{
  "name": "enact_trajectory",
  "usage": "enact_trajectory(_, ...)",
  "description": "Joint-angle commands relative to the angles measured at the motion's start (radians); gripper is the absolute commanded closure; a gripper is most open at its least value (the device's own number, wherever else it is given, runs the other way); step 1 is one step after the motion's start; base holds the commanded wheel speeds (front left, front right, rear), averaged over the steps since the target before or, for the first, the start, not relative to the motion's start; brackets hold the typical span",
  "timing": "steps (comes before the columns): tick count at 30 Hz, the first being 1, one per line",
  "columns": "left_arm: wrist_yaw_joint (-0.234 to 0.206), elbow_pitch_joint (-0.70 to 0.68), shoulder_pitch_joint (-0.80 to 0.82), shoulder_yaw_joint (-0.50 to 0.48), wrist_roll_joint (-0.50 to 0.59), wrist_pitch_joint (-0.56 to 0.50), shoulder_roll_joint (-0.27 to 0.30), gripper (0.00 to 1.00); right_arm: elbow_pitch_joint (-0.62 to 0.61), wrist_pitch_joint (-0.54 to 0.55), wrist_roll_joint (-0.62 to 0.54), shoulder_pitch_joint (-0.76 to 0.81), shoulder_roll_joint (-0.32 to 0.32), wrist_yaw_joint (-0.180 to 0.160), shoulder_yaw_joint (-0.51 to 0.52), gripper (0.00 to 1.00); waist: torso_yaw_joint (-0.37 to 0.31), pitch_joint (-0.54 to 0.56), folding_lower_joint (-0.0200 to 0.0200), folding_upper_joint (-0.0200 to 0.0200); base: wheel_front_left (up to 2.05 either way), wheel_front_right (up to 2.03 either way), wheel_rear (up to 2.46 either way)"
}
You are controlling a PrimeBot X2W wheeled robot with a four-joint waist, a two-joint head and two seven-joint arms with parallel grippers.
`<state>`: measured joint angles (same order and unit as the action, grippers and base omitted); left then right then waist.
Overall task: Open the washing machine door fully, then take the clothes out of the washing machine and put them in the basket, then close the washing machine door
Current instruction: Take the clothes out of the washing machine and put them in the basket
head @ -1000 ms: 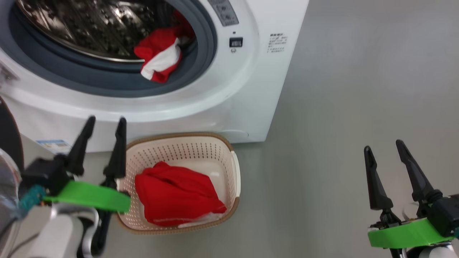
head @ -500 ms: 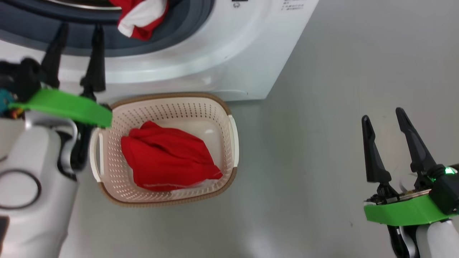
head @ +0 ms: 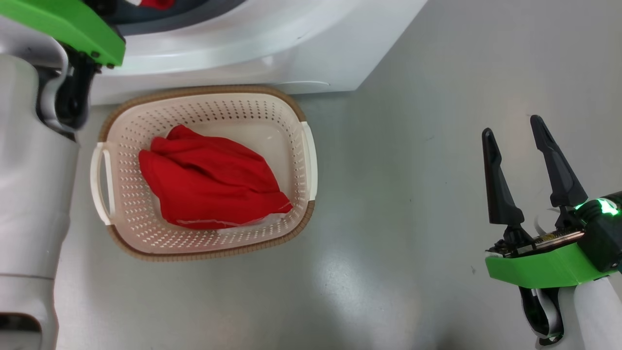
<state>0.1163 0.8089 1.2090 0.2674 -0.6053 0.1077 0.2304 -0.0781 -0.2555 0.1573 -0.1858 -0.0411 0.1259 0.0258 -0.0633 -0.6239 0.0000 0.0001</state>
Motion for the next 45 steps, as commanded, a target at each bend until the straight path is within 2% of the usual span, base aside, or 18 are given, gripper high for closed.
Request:
enact_trajectory(1, 0.007, 0.006, 0.033, -0.008, -0.020, -0.038, 0.047, 0.00, -0.023, -0.006, 0.000, -0.001, -0.009, 0.005, -0.023, 0.00, -0.015, -0.018, 0.0000, -0.0001, 0.00, 0.00, 0.00)
enact_trajectory(7, 0.013, 0.072, 0.106, 0.040, -0.067, -0.188, 0.063, 0.00, -0.017, -0.006, 0.003, -0.006, -0.009, 0.005, -0.020, 0.00, -0.025, -0.032, 0.0000, -0.0001, 0.00, 0.00, 0.00)
enact_trajectory(13, 0.014, 0.100, 0.135, 0.127, -0.108, -0.358, 0.086, 0.00, -0.009, -0.006, 0.010, -0.017, -0.009, 0.005, -0.034, 0.00, -0.041, -0.039, 0.0000, -0.0001, 0.00, 0.00, 0.00)
enact_trajectory(19, 0.014, 0.117, 0.144, 0.206, -0.072, -0.424, 0.127, 0.00, -0.004, -0.006, 0.033, -0.029, -0.009, 0.005, -0.043, 0.00, -0.068, -0.047, 0.0000, -0.0001, 0.00, 0.00, 0.00)
enact_trajectory(20, 0.014, 0.117, 0.146, 0.214, -0.066, -0.423, 0.132, 0.38, -0.004, -0.006, 0.036, -0.028, -0.009, 0.005, -0.043, 0.00, -0.071, -0.048, 0.0000, -0.0001, 0.00, 0.00, 0.00)
enact_trajectory(21, 0.014, 0.119, 0.148, 0.220, -0.061, -0.418, 0.138, 0.88, -0.003, -0.006, 0.039, -0.027, -0.009, 0.005, -0.043, 0.00, -0.073, -0.049, 0.0000, -0.0001, 0.00, 0.00, 0.00)
enact_trajectory(22, 0.014, 0.119, 0.148, 0.220, -0.061, -0.418, 0.138, 0.88, -0.003, -0.006, 0.039, -0.027, -0.009, 0.005, -0.043, 0.00, -0.073, -0.049, 0.0000, -0.0001, 0.00, 0.00, 0.00)
enact_trajectory(23, 0.014, 0.120, 0.149, 0.223, -0.056, -0.408, 0.143, 1.00, -0.002, -0.006, 0.041, -0.026, -0.009, 0.005, -0.043, 0.00, -0.075, -0.049, 0.0000, -0.0001, 0.00, 0.00, 0.00)
enact_trajectory(29, 0.014, 0.121, 0.142, 0.224, -0.049, -0.320, 0.150, 1.00, 0.000, -0.006, 0.053, -0.028, -0.009, 0.005, -0.041, 0.00, -0.075, -0.048, 0.0000, -0.0001, 0.00, 0.00, 0.00)
enact_trajectory(37, 0.011, 0.095, 0.076, 0.193, -0.061, -0.098, 0.139, 1.00, 0.008, -0.006, 0.048, -0.025, -0.009, 0.005, -0.032, 0.00, -0.038, -0.018, 0.0000, -0.0001, 0.00, 0.00, 0.00)
enact_trajectory(45, 0.012, 0.033, -0.053, 0.180, -0.064, 0.115, 0.139, 1.00, 0.022, -0.006, 0.032, -0.010, -0.009, 0.005, -0.026, 0.00, -0.002, 0.057, 0.0000, -0.0001, 0.00, 0.00, 0.00)
